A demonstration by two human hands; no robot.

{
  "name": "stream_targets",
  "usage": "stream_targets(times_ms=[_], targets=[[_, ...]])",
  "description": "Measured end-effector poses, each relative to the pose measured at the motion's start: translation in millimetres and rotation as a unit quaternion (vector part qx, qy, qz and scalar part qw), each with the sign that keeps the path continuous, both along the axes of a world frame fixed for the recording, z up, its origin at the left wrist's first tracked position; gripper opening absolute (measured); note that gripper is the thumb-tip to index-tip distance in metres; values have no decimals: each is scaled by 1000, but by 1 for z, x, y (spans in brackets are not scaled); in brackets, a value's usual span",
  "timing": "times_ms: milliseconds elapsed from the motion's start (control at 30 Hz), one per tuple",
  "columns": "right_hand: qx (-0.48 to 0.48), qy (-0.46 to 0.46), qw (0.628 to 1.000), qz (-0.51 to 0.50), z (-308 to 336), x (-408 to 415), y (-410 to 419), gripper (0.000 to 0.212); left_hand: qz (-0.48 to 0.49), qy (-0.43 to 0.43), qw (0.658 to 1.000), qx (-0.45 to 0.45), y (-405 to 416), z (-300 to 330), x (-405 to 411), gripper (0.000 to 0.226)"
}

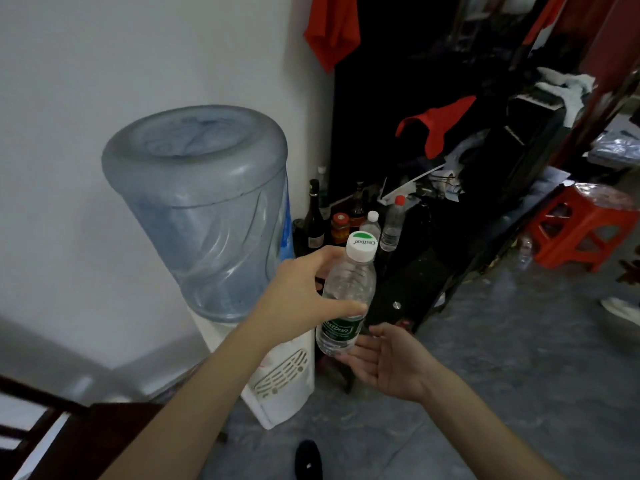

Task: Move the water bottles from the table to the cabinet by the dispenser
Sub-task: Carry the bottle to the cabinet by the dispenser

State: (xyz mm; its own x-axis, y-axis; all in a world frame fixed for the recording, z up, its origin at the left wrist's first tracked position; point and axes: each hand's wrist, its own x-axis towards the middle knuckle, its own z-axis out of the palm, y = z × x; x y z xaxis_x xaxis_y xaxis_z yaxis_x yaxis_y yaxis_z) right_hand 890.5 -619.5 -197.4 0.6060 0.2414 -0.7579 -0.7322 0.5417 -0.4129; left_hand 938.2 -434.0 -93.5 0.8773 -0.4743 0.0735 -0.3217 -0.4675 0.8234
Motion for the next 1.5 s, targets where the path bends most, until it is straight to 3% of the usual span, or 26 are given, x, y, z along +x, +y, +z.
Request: stream_targets(times_ms=[500,967,1200,1500], targets=[[0,93,993,-74,-62,156,-59,35,17,65,998,0,-59,-84,154,70],[-19,183,983,-12,-174,277,-96,46,98,125,985,65,-97,-181,238,67],[-32,155,986,-50,-210,306,-98,45,182,137,972,55,-112,-225,262,61],[-83,117,989,-42,-236,324,-101,46,180,123,974,65,-130,-249,286,65]])
